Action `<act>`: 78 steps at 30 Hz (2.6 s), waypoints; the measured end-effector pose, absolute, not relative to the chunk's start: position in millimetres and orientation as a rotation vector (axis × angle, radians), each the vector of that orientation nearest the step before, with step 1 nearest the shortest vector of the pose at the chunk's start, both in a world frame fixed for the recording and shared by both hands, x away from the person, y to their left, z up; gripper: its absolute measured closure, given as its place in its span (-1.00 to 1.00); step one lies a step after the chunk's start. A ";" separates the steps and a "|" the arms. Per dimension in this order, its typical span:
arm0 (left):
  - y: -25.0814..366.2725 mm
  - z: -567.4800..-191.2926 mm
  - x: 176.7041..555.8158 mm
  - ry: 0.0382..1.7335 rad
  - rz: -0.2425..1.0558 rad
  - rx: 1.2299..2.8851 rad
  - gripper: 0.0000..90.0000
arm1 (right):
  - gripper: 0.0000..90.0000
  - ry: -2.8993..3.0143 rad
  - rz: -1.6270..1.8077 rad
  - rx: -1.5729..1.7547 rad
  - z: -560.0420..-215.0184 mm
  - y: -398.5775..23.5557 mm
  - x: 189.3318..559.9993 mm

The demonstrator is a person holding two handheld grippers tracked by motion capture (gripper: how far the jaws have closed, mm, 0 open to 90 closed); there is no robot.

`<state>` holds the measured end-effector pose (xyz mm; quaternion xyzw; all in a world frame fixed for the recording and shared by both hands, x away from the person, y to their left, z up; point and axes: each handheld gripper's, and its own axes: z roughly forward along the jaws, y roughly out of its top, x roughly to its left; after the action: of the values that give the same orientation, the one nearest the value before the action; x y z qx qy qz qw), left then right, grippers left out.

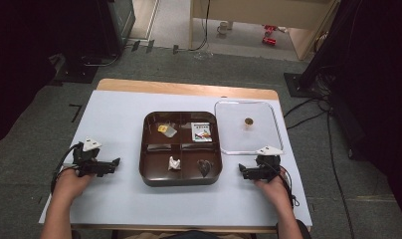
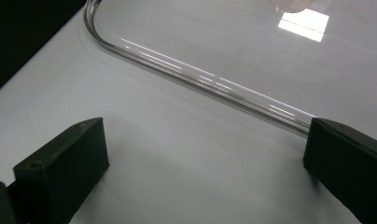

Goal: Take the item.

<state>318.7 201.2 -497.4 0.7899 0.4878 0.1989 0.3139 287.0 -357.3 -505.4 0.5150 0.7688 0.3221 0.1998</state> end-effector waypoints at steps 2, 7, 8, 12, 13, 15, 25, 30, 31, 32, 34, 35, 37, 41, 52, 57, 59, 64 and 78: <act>201.2 -497.4 318.7 1.286 0.524 2.083 -1.00 | -1.00 2.149 0.902 1.440 -505.5 -357.4 286.9; 201.3 -497.4 318.8 1.286 0.524 2.083 -1.00 | -1.00 2.149 0.899 1.440 -505.4 -357.1 286.9; 201.2 -497.4 318.8 1.286 0.524 2.082 -1.00 | -1.00 2.149 0.899 1.440 -505.3 -357.1 286.9; 201.1 -497.5 318.8 1.286 0.524 2.082 -1.00 | -1.00 2.149 0.900 1.441 -505.3 -357.1 286.8; 201.2 -497.5 318.8 1.286 0.524 2.083 -1.00 | -1.00 2.149 0.899 1.440 -505.4 -357.1 286.8; 201.2 -497.4 318.7 1.286 0.524 2.083 -1.00 | -1.00 2.149 0.899 1.440 -505.4 -357.1 286.8; 200.4 -496.6 319.0 1.296 0.523 2.087 -1.00 | -1.00 2.150 0.900 1.440 -505.4 -357.1 286.8; 199.5 -494.8 321.3 1.305 0.510 2.106 -1.00 | -1.00 2.148 0.901 1.440 -505.4 -357.0 286.9; 198.8 -493.9 322.4 1.313 0.504 2.114 -1.00 | -1.00 2.148 0.901 1.441 -505.4 -357.0 286.8; 198.8 -493.9 322.4 1.313 0.504 2.114 -1.00 | -1.00 2.148 0.901 1.441 -505.4 -357.0 286.8; 198.5 -492.1 322.3 1.306 0.497 2.126 -0.97 | -1.00 2.148 0.901 1.441 -505.4 -357.0 286.9; 198.5 -491.8 321.9 1.299 0.496 2.127 -0.90 | -1.00 2.148 0.901 1.441 -505.4 -357.0 286.9; 197.7 -489.4 322.2 1.282 0.483 2.143 -0.83 | -1.00 2.149 0.900 1.441 -505.4 -357.0 286.8; 197.2 -486.2 321.4 1.260 0.481 2.139 -0.51 | -1.00 2.149 0.900 1.440 -505.3 -357.1 286.8; 197.8 -473.1 321.7 1.266 0.479 2.137 -0.30 | -1.00 2.149 0.900 1.441 -505.3 -357.0 286.8; 196.1 -468.4 322.5 1.241 0.446 2.130 -0.21 | -1.00 2.149 0.900 1.441 -505.3 -357.0 286.7; 196.5 -466.4 323.3 1.246 0.420 2.118 -0.18 | -1.00 2.150 0.899 1.440 -505.3 -357.1 286.7; 194.3 -459.3 322.9 1.229 0.397 2.098 -0.17 | -1.00 2.150 0.899 1.440 -505.3 -357.1 286.7; 179.9 -444.8 322.8 1.141 0.367 2.102 -0.12 | -1.00 2.150 0.899 1.440 -505.3 -357.0 286.7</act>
<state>322.8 179.9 -444.8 0.8127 0.4411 0.1421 0.3532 286.7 -357.0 -505.3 0.5150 0.7690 0.3216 0.1999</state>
